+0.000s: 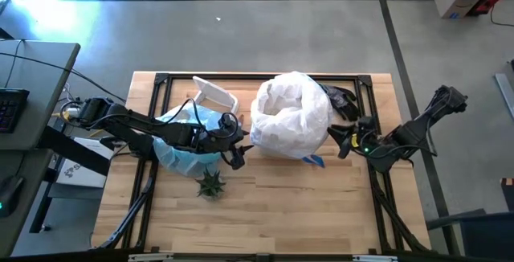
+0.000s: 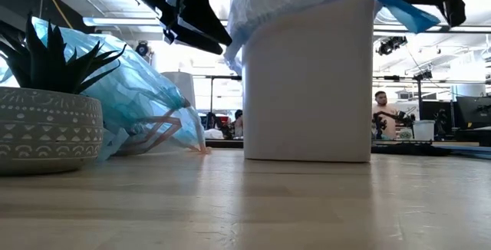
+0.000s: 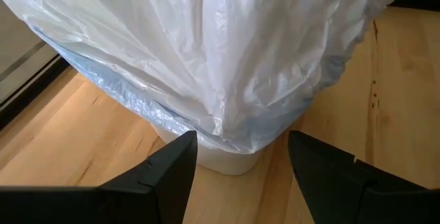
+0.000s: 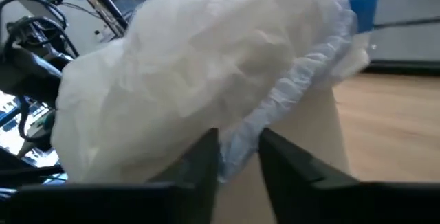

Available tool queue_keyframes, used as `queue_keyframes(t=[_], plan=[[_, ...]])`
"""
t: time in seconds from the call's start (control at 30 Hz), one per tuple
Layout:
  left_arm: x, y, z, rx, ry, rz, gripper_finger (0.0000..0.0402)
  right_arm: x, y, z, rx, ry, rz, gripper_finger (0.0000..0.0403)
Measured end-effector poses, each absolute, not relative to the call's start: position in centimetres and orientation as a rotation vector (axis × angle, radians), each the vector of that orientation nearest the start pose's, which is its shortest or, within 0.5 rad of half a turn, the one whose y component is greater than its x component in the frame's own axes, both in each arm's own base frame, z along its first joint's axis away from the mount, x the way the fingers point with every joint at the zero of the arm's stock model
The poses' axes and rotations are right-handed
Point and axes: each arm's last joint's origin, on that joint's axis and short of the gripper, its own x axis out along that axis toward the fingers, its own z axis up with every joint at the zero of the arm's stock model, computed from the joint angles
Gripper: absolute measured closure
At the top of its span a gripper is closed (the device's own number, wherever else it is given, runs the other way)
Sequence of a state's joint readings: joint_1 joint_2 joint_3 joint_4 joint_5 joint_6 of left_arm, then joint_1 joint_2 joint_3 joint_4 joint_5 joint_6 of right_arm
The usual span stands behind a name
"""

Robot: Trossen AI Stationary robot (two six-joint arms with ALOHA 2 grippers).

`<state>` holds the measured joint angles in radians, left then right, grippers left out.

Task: Place trash/remove bag and relplace
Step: Insert the new trash bag into the trash bin

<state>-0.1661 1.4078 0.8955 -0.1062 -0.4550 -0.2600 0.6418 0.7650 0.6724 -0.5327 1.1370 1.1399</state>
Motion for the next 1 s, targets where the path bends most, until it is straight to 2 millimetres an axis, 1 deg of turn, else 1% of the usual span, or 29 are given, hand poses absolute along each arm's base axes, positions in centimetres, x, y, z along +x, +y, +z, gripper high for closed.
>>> queue_keyframes(t=[0.1, 0.13, 0.17, 0.27, 0.47, 0.63, 0.8, 0.9, 1.0], plan=[[29.5, -3.6, 24.2, -0.061, 0.549, 0.353, 0.0188, 13.4, 6.7, 27.7, 0.580, 0.076, -0.622, 0.0368], [29.5, -3.6, 24.2, -0.061, 0.549, 0.353, 0.0188, 13.5, 6.8, 27.6, 0.573, 0.078, -0.626, 0.0385], [29.5, -3.6, 24.2, -0.061, 0.549, 0.353, 0.0188, 13.6, 6.8, 27.5, 0.565, 0.083, -0.629, 0.0392], [29.5, -3.6, 24.2, -0.061, 0.548, 0.354, 0.0188, 13.7, 6.9, 26.9, 0.568, 0.104, -0.647, 0.0395], [29.5, -3.6, 24.2, -0.061, 0.549, 0.354, 0.0188, 13.8, 7.1, 24.9, 0.593, 0.180, -0.726, 0.0402], [29.5, -3.6, 24.2, -0.061, 0.549, 0.354, 0.0188, 14.4, 7.5, 23.6, 0.568, 0.224, -0.772, 0.0403], [29.5, -3.6, 24.2, -0.061, 0.549, 0.354, 0.0188, 14.7, 7.7, 22.6, 0.541, 0.248, -0.809, 0.0403], [29.5, -3.6, 24.2, -0.061, 0.549, 0.354, 0.0188, 14.8, 7.8, 22.4, 0.548, 0.247, -0.821, 0.0403], [29.4, -3.6, 24.2, -0.080, 0.548, 0.360, 0.0188, 14.7, 7.8, 22.4, 0.565, 0.254, -0.819, 0.0389]])
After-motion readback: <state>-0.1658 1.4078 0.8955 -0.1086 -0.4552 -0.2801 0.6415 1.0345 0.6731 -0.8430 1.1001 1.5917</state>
